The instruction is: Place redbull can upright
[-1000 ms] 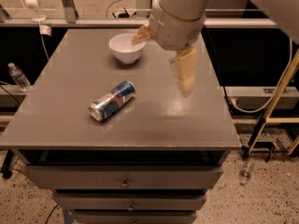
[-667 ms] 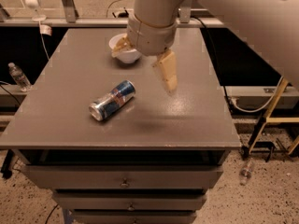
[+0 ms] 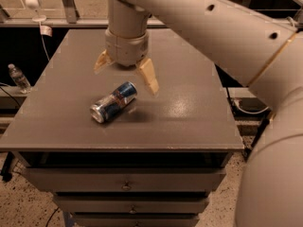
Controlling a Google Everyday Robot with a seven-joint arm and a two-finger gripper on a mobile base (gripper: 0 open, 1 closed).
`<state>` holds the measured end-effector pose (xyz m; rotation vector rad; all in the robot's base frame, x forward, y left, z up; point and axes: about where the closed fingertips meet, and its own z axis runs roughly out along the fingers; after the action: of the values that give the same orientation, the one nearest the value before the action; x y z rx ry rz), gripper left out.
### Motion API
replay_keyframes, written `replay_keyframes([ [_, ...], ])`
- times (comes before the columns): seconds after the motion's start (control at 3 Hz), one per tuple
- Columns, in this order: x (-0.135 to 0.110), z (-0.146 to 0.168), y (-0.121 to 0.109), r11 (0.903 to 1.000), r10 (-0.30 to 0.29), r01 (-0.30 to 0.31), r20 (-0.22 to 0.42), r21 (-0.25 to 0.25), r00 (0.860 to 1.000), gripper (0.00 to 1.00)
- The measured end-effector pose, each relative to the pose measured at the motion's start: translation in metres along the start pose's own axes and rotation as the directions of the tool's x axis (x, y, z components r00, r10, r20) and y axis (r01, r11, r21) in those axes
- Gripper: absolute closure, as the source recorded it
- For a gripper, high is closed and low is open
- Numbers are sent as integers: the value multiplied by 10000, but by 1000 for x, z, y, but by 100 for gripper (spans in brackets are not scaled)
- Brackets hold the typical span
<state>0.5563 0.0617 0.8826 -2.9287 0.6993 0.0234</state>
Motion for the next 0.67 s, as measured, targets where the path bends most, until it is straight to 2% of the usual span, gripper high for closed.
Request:
replay_keyframes([
  [0.33,-3,16,-13,9987,-384,385,45,-327,9993,0],
  [0.67,-2,36,-20,9971,-430,446,270,-624,9987,0],
])
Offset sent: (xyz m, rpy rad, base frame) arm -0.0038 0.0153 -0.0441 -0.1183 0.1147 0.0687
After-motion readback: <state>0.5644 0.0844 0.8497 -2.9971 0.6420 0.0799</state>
